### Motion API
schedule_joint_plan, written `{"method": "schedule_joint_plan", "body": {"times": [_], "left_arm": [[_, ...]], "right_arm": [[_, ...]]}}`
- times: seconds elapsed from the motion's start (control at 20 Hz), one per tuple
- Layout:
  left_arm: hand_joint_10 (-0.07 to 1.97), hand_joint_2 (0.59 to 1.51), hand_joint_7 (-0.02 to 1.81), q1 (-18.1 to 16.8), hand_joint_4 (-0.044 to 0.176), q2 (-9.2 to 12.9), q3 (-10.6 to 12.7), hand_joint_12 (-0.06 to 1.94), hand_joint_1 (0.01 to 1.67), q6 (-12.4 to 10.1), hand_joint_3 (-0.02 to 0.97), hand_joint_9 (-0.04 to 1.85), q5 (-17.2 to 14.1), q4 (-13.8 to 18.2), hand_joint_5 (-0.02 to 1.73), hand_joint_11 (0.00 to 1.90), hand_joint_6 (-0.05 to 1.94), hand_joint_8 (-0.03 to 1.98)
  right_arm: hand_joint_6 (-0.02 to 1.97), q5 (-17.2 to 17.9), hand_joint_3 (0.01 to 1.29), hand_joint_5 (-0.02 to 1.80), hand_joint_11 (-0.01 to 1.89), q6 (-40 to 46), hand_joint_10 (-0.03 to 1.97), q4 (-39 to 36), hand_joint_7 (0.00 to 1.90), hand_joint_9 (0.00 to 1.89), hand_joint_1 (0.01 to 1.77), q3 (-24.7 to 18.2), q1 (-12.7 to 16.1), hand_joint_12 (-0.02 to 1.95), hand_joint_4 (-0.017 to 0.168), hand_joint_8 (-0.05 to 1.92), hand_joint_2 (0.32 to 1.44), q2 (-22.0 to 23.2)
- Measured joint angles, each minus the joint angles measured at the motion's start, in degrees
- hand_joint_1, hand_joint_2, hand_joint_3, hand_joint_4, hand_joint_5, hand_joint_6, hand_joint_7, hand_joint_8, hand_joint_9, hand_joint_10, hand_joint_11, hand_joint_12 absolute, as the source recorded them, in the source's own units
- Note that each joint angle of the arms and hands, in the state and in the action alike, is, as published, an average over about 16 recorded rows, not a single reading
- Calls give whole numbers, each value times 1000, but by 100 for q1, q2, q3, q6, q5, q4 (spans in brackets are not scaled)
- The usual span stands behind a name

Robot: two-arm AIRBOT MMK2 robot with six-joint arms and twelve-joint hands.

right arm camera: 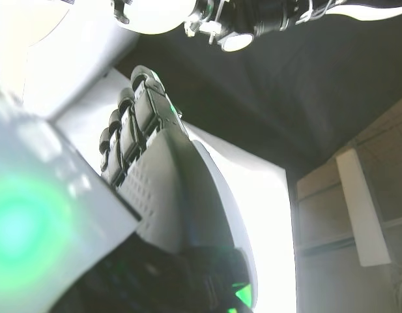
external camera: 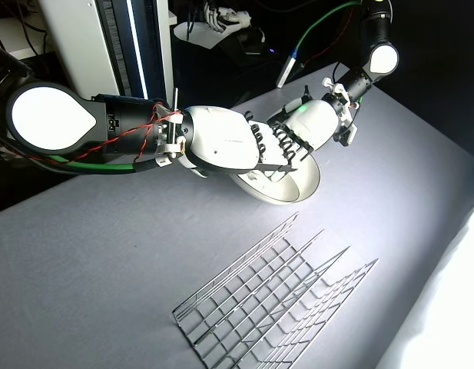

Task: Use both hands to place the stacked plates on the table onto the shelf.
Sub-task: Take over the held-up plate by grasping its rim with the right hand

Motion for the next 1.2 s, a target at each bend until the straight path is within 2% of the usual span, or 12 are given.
{"method": "schedule_joint_plan", "body": {"times": [0.55, 0.95, 1.2], "left_arm": [[-17, 1120, -15, -37, -8, -29, 31, 0, 15, -3, 21, 11, -8, 24, -16, 15, -31, -25], [-17, 1120, -15, -39, -8, -37, 47, 1, 15, -4, 21, 12, -17, 26, -15, 15, -31, -25], [-17, 1120, -15, -39, -8, -42, 64, 1, 15, -4, 21, 12, -28, 26, -15, 15, -31, -25]], "right_arm": [[9, 21, 14, 46, 21, 15, 7, -172, 20, 27, 1191, 284, -170, 462, -1, 15, 943, -437], [10, 5, 14, 92, 20, 10, 6, -216, 36, 43, 1189, 486, -305, 460, -2, 15, 959, -733], [12, -16, 14, 165, 20, -1, 18, -225, 109, 112, 1190, 612, -369, 629, -3, 15, 966, -880]]}}
